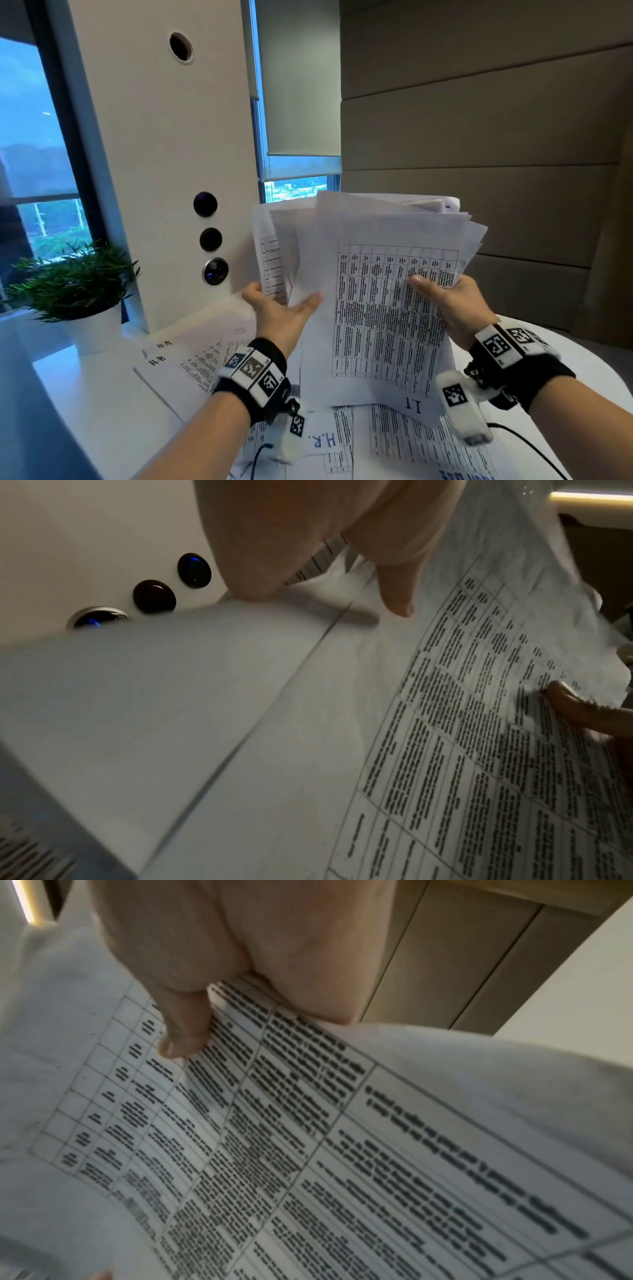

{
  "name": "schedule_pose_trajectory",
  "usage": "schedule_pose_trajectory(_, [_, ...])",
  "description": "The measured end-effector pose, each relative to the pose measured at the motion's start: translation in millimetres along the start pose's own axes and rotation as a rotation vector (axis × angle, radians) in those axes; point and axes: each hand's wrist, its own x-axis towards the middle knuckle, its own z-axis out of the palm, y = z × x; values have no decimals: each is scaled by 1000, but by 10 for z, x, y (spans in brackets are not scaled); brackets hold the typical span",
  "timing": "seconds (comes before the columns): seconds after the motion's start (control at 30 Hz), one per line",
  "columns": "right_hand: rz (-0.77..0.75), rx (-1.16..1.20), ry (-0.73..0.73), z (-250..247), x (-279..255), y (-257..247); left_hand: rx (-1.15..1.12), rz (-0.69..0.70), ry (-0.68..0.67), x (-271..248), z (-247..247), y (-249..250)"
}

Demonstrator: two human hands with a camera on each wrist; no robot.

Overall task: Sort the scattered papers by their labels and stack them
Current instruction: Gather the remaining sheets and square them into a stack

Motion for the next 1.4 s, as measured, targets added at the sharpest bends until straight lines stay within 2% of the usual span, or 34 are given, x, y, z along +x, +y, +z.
schedule_pose_trajectory(0.1, [37, 27, 9, -55, 15, 38, -54, -22, -189, -15, -6, -30])
schedule_pose_trajectory(0.23, [-8, -42, -37, -40, 4, -4, -71, 40, -287, -78, 13, 40])
schedule_pose_trajectory(0.33, [-31, -92, 6, -74, -12, -28, -210, 44, -243, -83, -50, 136])
schedule_pose_trajectory(0.43, [-30, -77, 54, -130, -27, -10, -342, -14, -202, -8, -112, 156])
schedule_pose_trajectory(0.57, [-17, -38, 33, -89, -38, -31, -110, 90, -108, 21, -80, 147])
schedule_pose_trajectory(0.63, [-14, -45, 17, -63, -31, -46, -77, 104, -104, -14, -56, 174])
schedule_pose_trajectory(0.83, [-23, -70, 36, -70, -52, -23, -295, 167, -85, -49, 36, 250])
schedule_pose_trajectory(0.9, [-22, -126, 28, -85, -36, -25, -205, 202, -69, -63, 58, 210])
schedule_pose_trajectory(1.03, [-57, -243, 44, -46, -37, -75, 27, 373, -58, -61, 43, 102])
schedule_pose_trajectory(1.1, [-66, -237, 51, -25, -38, -101, 56, 375, -129, -51, 39, 115])
schedule_pose_trajectory(1.17, [-74, -236, 51, -22, -14, -89, 61, 357, -266, -20, 10, 92])
schedule_pose_trajectory(1.3, [-74, -238, 110, -30, 81, -16, 52, 199, -567, -55, -108, 74])
schedule_pose_trajectory(1.4, [11, -241, 216, -56, 156, 36, -27, 34, -688, -64, -175, -34])
